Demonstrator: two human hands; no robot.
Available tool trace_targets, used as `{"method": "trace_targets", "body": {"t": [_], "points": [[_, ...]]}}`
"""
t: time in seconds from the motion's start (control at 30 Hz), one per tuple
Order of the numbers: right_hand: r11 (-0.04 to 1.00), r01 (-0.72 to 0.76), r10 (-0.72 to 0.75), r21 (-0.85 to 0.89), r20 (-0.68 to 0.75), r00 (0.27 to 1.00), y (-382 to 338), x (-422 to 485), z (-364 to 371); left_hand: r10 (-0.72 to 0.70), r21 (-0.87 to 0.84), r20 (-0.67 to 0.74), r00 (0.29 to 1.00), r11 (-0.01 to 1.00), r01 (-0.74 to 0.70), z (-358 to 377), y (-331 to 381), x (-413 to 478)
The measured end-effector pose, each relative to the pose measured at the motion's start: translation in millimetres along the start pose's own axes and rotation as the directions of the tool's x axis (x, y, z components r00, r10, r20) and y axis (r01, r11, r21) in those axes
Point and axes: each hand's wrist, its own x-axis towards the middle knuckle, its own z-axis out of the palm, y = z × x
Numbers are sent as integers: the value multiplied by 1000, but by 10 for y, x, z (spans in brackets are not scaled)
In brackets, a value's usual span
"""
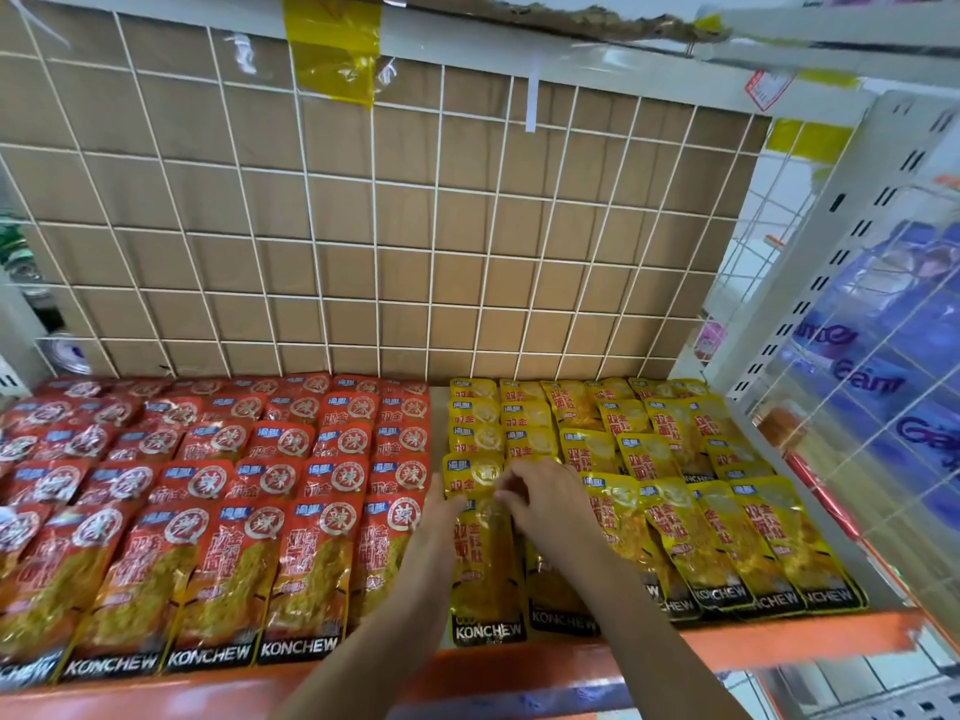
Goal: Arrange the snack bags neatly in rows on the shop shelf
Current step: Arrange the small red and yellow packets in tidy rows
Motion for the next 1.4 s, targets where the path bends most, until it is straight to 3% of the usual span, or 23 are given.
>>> {"method": "trace_targets", "body": {"t": [0.37, 1.0, 1.13, 1.4], "points": [[1000, 10, -9, -8, 25, 1000, -35, 2, -41, 42, 37, 64, 997, 998, -44, 6, 31, -37], [999, 38, -37, -39, 22, 999, 46, 35, -2, 17, 58, 52, 999, 998, -20, 37, 148, -39], [998, 43, -41, -34, 66, 997, 71, 41, 6, 87, 71, 118, 989, 993, -96, 52, 206, -169], [999, 25, -23, -39, 52, 998, 64, 37, 39, 125, 91, 87, 988, 987, -132, 94, 283, -306]]}}
